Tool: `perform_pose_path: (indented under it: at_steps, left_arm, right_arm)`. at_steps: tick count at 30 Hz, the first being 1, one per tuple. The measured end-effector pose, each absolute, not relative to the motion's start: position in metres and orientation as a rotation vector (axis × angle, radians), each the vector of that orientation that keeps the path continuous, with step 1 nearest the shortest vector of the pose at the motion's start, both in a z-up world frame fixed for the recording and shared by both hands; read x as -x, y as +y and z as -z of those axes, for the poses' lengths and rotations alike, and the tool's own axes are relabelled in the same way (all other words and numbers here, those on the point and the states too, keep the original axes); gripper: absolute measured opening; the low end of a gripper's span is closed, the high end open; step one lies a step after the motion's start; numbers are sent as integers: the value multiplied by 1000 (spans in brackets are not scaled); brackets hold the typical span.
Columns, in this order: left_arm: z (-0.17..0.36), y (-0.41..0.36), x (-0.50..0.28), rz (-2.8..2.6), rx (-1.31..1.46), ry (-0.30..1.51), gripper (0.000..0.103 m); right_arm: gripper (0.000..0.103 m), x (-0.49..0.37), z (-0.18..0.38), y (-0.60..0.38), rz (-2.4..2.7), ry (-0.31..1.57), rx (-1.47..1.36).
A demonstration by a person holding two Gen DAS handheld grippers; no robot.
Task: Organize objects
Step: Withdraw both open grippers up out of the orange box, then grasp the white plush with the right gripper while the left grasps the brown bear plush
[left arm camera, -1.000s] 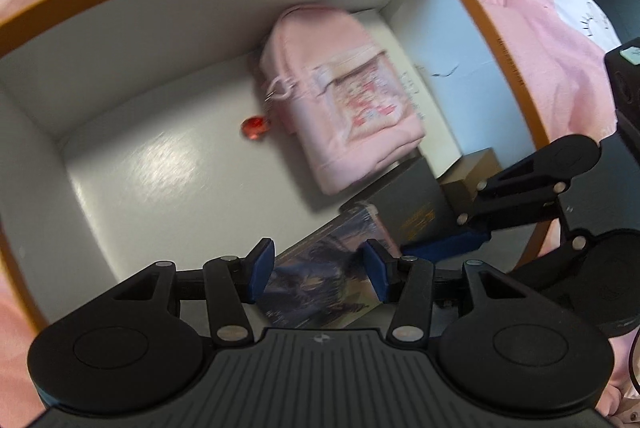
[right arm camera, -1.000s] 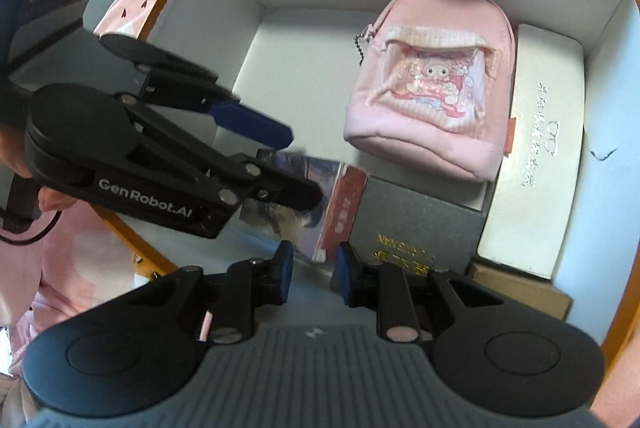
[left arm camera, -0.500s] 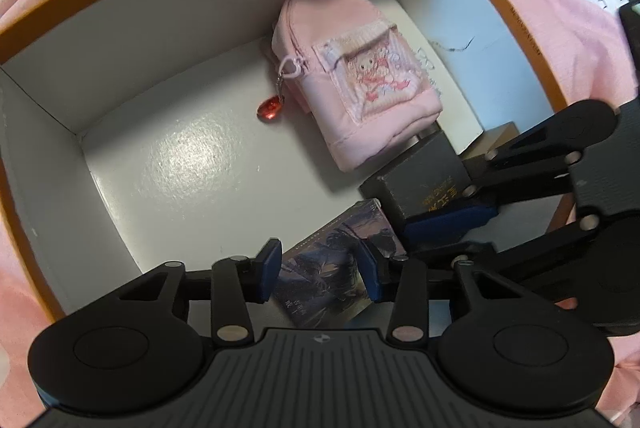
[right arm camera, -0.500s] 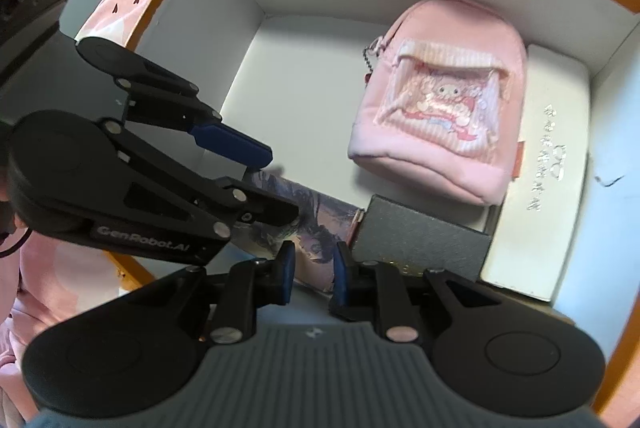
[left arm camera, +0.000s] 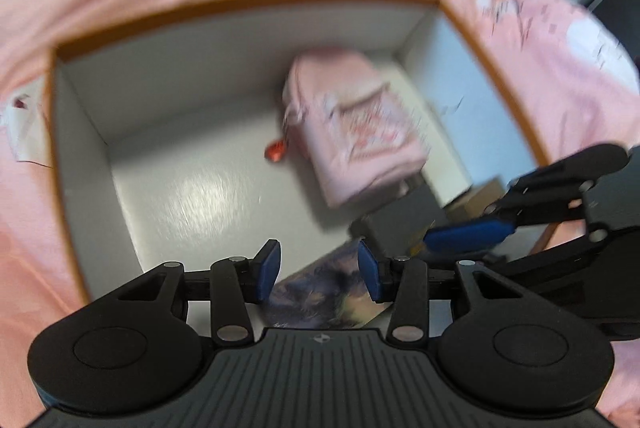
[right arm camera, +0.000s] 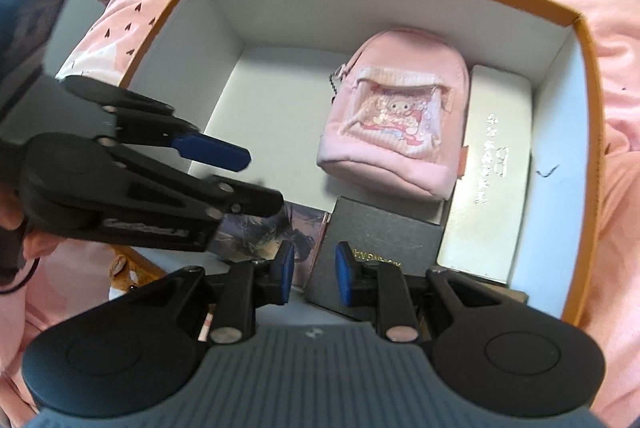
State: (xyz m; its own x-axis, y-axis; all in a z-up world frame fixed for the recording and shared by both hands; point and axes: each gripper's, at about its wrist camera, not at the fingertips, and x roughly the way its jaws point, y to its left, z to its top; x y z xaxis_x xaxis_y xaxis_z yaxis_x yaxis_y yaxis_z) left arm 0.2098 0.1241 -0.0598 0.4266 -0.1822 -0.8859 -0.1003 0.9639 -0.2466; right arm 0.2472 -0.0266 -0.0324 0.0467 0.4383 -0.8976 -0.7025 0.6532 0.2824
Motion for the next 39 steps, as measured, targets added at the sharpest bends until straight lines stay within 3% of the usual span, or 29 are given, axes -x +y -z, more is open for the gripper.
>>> perform_pose_path:
  at_steps: [3, 6, 11, 13, 19, 24, 34, 39]
  left_arm:
    - [43, 114, -197, 5, 270, 1033, 50]
    - [23, 108, -178, -25, 260, 934, 50]
    - [4, 92, -146, -17, 268, 815, 55]
    - [-5, 88, -129, -18, 251, 783, 57]
    - [0, 67, -99, -12, 218, 781, 57]
    - [17, 71, -78, -41, 297, 820, 59]
    - [42, 76, -51, -31, 325, 951, 60]
    - [52, 83, -39, -31, 362, 997, 60]
  right_arm:
    - [28, -235, 21, -38, -865, 1183, 262]
    - [40, -224, 8, -53, -843, 1092, 251]
    - [48, -199, -12, -69, -801, 905, 207]
    - [60, -186, -18, -77, -771, 835, 183]
    - [73, -149, -23, -90, -725, 752, 169]
    - [73, -127, -14, -98, -699, 748, 138]
    - [73, -106, 18, -95, -709, 945, 76]
    - [65, -99, 24, -94, -706, 979, 70]
